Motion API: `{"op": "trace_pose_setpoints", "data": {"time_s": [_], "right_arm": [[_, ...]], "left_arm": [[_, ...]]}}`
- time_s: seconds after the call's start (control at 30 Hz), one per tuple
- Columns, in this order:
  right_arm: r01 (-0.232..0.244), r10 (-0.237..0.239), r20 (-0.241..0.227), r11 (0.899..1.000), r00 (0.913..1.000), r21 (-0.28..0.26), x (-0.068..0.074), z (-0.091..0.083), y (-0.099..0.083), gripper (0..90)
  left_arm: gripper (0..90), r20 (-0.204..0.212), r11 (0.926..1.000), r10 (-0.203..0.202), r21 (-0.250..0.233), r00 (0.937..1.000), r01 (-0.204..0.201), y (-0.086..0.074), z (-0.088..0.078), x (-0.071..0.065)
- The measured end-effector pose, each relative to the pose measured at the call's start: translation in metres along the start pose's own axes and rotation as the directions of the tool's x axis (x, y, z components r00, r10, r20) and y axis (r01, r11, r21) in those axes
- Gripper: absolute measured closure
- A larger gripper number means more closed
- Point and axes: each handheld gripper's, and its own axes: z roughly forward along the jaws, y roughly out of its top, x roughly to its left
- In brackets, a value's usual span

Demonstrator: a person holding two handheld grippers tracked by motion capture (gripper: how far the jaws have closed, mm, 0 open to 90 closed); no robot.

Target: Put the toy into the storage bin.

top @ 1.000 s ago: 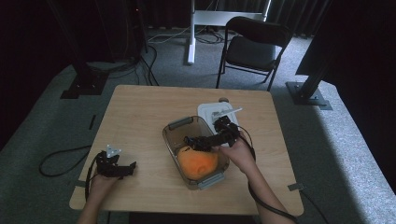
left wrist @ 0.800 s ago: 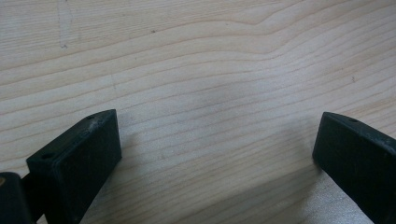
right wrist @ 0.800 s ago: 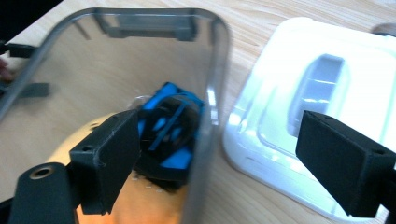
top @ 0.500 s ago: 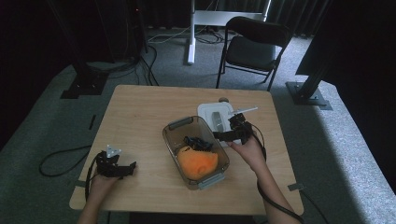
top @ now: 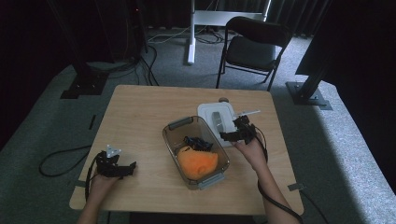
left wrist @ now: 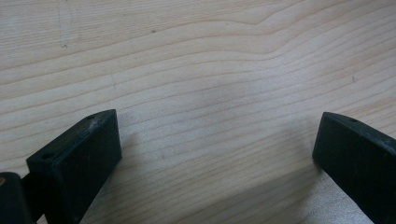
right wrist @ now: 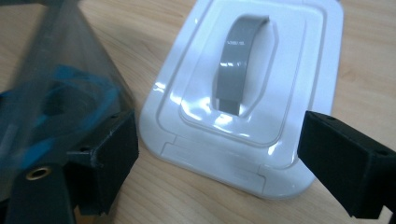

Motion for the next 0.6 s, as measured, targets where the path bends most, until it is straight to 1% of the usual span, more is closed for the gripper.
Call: {"op": "trace_pose_setpoints", "data": {"time_s": [0.1,0.2,0.27,0.3,0.37,0.43,0.47,0.53,0.57,0.6], "right_arm": [[-0.013,0.012,0.002,1.000,0.9999,0.007,-0.003,0.008,-0.002,11.4],[-0.015,0.015,0.003,1.000,0.9999,0.010,-0.003,0.013,-0.002,11.4],[-0.022,0.022,-0.002,1.000,0.9997,-0.009,-0.003,0.016,-0.002,11.4],[-0.015,0.015,0.001,1.000,0.9999,-0.021,-0.003,0.016,-0.002,11.4],[-0.019,0.019,-0.001,0.999,0.9998,-0.048,-0.003,0.017,-0.001,11.4],[-0.016,0.016,-0.006,0.998,0.9999,-0.055,-0.003,0.018,-0.001,11.4],[-0.009,0.009,-0.010,0.998,0.9999,-0.057,-0.002,0.021,-0.001,11.4],[-0.001,0.001,-0.011,0.999,0.9999,-0.052,-0.001,0.023,-0.001,11.4],[0.011,-0.011,-0.006,0.999,0.9999,-0.038,0.001,0.028,-0.001,11.4],[0.011,-0.011,-0.004,1.000,0.9999,-0.028,0.001,0.030,-0.001,11.4]], "left_arm": [[1.5,0.000,1.0000,0.000,0.000,1.0000,0.000,0.000,0.000,0.000],[1.5,0.000,1.0000,0.000,0.000,1.0000,0.000,0.000,0.000,0.000],[1.5,0.000,1.0000,-0.001,0.000,1.0000,0.001,0.000,0.000,0.000],[1.5,0.000,1.0000,0.000,-0.001,1.0000,0.000,0.000,0.000,0.000],[1.5,0.000,1.0000,0.000,0.000,1.0000,0.000,0.000,0.000,0.000],[1.5,0.000,1.0000,0.000,0.000,1.0000,0.000,0.000,0.000,0.000],[1.5,0.000,1.0000,-0.001,0.000,1.0000,0.001,0.000,0.000,0.000],[1.5,0.000,1.0000,0.000,0.000,1.0000,0.000,0.000,0.000,0.000],[1.5,0.000,1.0000,0.000,0.000,1.0000,0.000,0.000,0.000,0.000],[1.5,0.000,1.0000,0.000,0.000,1.0000,0.000,0.000,0.000,0.000]]}}
